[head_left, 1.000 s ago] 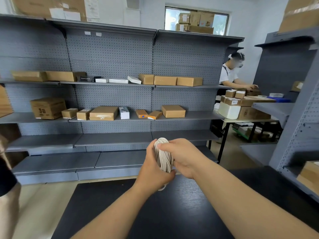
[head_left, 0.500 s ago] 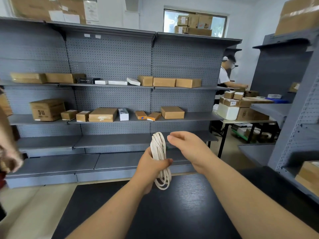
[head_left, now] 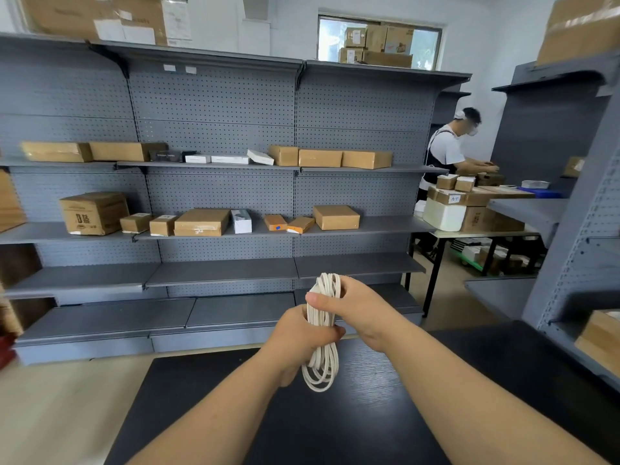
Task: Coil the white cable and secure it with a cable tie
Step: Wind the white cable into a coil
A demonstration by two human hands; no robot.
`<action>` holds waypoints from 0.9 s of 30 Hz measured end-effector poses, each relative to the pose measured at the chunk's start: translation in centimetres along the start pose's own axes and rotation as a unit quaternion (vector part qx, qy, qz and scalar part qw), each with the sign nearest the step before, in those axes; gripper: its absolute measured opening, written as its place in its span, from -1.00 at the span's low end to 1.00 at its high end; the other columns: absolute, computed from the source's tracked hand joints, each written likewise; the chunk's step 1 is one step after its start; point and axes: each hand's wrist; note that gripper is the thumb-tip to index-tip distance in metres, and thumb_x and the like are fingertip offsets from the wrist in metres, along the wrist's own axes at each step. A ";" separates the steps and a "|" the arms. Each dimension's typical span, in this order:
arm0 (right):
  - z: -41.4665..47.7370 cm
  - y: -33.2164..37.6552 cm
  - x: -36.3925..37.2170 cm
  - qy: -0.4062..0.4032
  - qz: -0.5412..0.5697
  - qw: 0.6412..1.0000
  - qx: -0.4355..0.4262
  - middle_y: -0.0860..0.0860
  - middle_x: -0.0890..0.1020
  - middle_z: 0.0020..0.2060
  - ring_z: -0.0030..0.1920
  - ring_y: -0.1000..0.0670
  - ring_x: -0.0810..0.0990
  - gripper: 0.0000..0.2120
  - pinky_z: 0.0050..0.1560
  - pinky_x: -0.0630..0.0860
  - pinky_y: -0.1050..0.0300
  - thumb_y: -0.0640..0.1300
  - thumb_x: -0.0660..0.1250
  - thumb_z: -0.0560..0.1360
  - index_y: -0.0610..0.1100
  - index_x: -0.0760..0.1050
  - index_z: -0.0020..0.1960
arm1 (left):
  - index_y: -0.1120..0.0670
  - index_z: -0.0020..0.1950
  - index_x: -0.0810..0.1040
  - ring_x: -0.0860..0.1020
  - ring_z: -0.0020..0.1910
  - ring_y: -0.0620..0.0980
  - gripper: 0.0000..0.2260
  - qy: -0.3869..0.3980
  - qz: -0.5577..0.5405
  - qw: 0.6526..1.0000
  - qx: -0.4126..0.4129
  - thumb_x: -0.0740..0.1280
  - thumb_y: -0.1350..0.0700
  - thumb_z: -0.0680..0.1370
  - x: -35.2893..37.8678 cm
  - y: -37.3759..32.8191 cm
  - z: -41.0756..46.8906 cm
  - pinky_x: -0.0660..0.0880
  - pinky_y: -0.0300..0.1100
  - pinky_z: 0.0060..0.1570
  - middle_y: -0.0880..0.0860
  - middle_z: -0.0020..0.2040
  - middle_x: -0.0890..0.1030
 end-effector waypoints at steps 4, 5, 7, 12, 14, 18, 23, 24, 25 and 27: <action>0.1 -1.0 0.7 -0.041 0.050 0.998 0.011 0.00 0.63 -0.32 -0.24 0.04 0.61 -0.90 -0.12 0.54 0.11 -0.17 0.46 0.39 -0.14 0.55 -0.16 | 0.21 -0.03 0.60 0.62 -0.12 0.09 -0.69 0.015 -0.006 0.999 -0.030 0.42 0.16 0.26 -0.1 0.2 -0.4 0.55 -0.05 -0.07 0.27 -0.06 0.64; 0.2 -1.2 0.9 -0.049 0.058 0.997 0.013 0.00 0.63 -0.33 -0.26 0.04 0.61 -0.90 -0.15 0.54 0.10 -0.17 0.46 0.39 -0.14 0.55 -0.16 | 0.23 -0.04 0.61 0.62 -0.14 0.10 -0.71 0.023 -0.012 0.999 -0.038 0.42 0.17 0.27 -0.2 0.3 -0.5 0.55 -0.05 -0.10 0.26 -0.10 0.65; 0.2 -1.4 1.3 -0.054 0.068 0.996 0.010 0.00 0.62 -0.36 -0.30 0.05 0.60 -0.90 -0.20 0.54 0.12 -0.19 0.46 0.38 -0.15 0.55 -0.17 | 0.26 -0.03 0.60 0.61 -0.22 0.06 -0.73 0.043 -0.027 0.997 -0.053 0.39 0.19 0.31 -0.4 0.2 -0.8 0.54 -0.12 -0.21 0.20 -0.20 0.63; 0.4 -1.2 1.8 -0.031 0.035 0.999 -0.005 0.00 0.64 -0.29 -0.23 0.01 0.62 -0.77 -0.08 0.57 -0.01 -0.18 0.52 0.32 -0.18 0.55 -0.08 | 0.16 0.00 0.59 0.64 -0.20 0.07 -0.78 0.047 -0.048 0.997 -0.045 0.38 0.19 0.37 -1.0 0.4 -1.4 0.55 -0.15 -0.23 0.14 -0.16 0.64; 0.5 -1.1 1.8 -0.030 0.030 0.999 -0.006 0.02 0.64 -0.28 -0.21 0.01 0.62 -0.74 -0.05 0.57 0.00 -0.18 0.52 0.31 -0.17 0.56 -0.05 | 0.15 -0.02 0.59 0.63 -0.23 0.07 -0.74 0.043 -0.062 0.997 -0.029 0.38 0.16 0.31 -1.0 0.6 -1.4 0.54 -0.13 -0.21 0.14 -0.17 0.64; 0.7 -1.0 2.0 -0.034 0.024 0.999 -0.012 0.02 0.65 -0.29 -0.20 0.02 0.63 -0.77 -0.03 0.56 0.00 -0.19 0.53 0.30 -0.15 0.57 -0.08 | 0.13 -0.07 0.60 0.62 -0.24 0.05 -0.76 0.022 -0.067 0.997 -0.013 0.41 0.15 0.28 -1.1 0.8 -1.4 0.58 -0.03 -0.13 0.12 -0.22 0.65; 0.9 -0.7 2.5 -0.041 0.049 0.998 -0.005 -0.01 0.67 -0.29 -0.21 -0.01 0.65 -0.86 -0.10 0.57 -0.01 -0.24 0.51 0.31 -0.10 0.59 -0.19 | 0.09 -0.12 0.63 0.62 -0.16 0.02 -0.85 -0.003 -0.064 0.998 -0.002 0.44 0.21 0.34 -1.3 0.7 -1.3 0.54 -0.09 -0.10 0.10 -0.20 0.67; 0.9 -0.7 2.6 -0.043 0.054 0.998 -0.002 -0.03 0.67 -0.28 -0.21 -0.02 0.65 -0.86 -0.10 0.56 -0.05 -0.24 0.51 0.32 -0.10 0.59 -0.19 | 0.09 -0.13 0.63 0.62 -0.18 0.02 -0.88 -0.007 -0.064 0.998 -0.002 0.43 0.25 0.37 -1.4 0.7 -1.2 0.54 -0.09 -0.12 0.10 -0.22 0.67; 1.0 -0.7 2.6 -0.045 0.061 0.997 0.001 -0.04 0.67 -0.28 -0.22 -0.03 0.65 -0.86 -0.11 0.55 -0.07 -0.25 0.51 0.32 -0.11 0.59 -0.19 | 0.10 -0.14 0.63 0.62 -0.19 0.02 -0.89 -0.008 -0.063 0.998 -0.002 0.42 0.27 0.38 -1.5 0.7 -1.2 0.54 -0.09 -0.13 0.10 -0.23 0.66; 1.1 -0.7 2.8 -0.051 0.071 0.996 0.005 -0.05 0.66 -0.28 -0.23 -0.03 0.64 -0.87 -0.12 0.55 -0.06 -0.26 0.51 0.32 -0.12 0.59 -0.19 | 0.12 -0.15 0.64 0.62 -0.19 0.04 -0.89 -0.006 -0.058 0.998 0.003 0.42 0.28 0.38 -1.7 0.8 -1.0 0.55 -0.05 -0.10 0.12 -0.23 0.66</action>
Point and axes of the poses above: each hand's wrist, its own z-axis towards the middle knuckle, its own x-axis out of the palm, y = z × x
